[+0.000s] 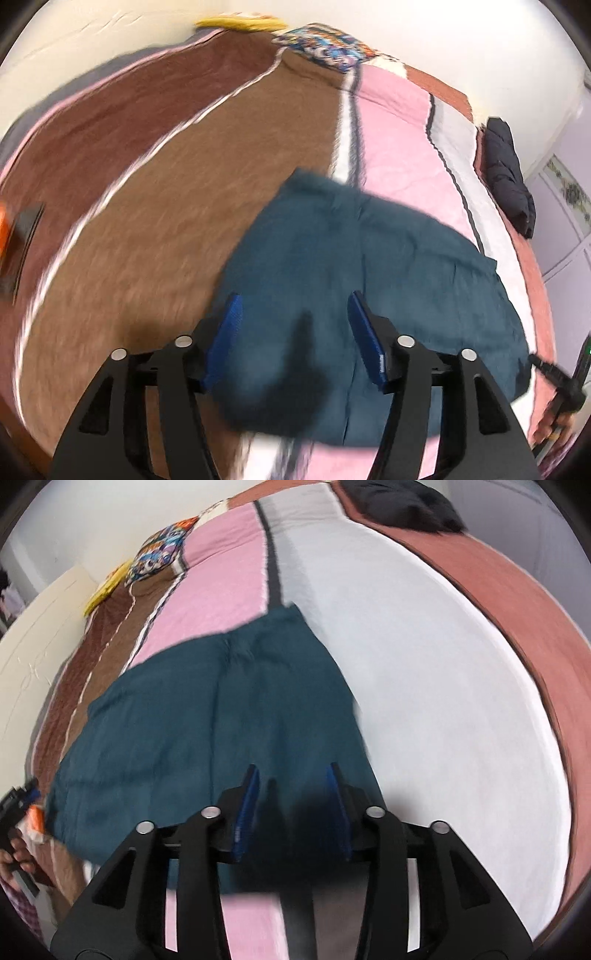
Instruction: Fold large clothes
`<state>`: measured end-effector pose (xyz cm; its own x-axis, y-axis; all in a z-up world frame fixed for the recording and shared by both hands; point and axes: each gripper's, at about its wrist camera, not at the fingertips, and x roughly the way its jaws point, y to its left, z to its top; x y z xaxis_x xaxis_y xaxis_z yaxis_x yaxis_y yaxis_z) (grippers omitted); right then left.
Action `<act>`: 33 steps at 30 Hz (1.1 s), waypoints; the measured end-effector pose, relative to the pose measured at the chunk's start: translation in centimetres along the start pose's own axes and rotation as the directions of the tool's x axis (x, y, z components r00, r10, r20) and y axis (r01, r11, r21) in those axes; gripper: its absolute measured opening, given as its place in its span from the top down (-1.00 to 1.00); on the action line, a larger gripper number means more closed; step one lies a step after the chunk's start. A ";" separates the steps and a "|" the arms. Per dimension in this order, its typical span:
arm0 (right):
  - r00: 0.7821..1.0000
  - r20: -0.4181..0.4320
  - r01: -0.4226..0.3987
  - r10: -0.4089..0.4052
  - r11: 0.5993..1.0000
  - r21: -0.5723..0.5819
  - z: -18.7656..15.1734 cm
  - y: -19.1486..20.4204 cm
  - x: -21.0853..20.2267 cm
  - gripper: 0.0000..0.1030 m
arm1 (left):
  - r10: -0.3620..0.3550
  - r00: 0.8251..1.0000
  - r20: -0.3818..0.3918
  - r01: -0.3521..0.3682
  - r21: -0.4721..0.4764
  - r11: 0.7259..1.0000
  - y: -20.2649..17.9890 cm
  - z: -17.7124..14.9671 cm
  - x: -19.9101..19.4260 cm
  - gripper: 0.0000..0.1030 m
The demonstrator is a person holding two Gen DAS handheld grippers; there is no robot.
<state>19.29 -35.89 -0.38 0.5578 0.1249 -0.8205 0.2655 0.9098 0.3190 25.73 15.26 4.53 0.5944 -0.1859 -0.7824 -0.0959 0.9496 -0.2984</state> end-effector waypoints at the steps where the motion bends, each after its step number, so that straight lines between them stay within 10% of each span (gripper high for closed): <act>1: 1.000 -0.009 -0.007 0.007 1.000 0.023 -1.2 -0.7 -0.6 0.12 | -0.003 1.000 -0.014 0.002 -0.047 0.999 0.9 -1.6 -0.7 -0.31; 8: 0.987 -0.073 -0.126 0.142 0.974 0.188 -6.4 -3.4 -2.1 -0.25 | -0.113 0.990 -0.081 0.085 -0.294 0.952 3.5 -7.4 -0.2 -0.40; 12: 0.954 -0.047 -0.257 0.296 0.888 0.382 -6.5 -4.3 -1.0 -0.49 | -0.197 0.975 -0.099 0.143 -0.396 0.907 3.3 -7.6 1.9 -0.46; 22: 0.965 -0.038 -0.211 0.261 0.850 0.483 -4.3 -3.2 3.1 -0.58 | -0.156 0.980 -0.120 0.082 -0.470 0.879 3.7 -6.7 6.8 -0.53; 26: 0.969 -0.030 -0.197 0.244 0.844 0.499 -3.6 -3.3 4.1 -0.23 | -0.189 0.978 -0.093 0.119 -0.497 0.859 3.8 -6.4 7.0 -0.38; 33: 0.951 0.004 -0.278 0.308 0.852 0.444 -3.8 -4.0 2.3 0.53 | -0.218 0.976 -0.025 0.192 -0.380 0.905 2.2 -5.9 4.6 0.51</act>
<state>16.49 -37.73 -5.37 0.6157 0.3971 -0.6806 0.4202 0.5652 0.7099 23.50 15.04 -2.96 0.5805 -0.3944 -0.7124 -0.2760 0.7278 -0.6278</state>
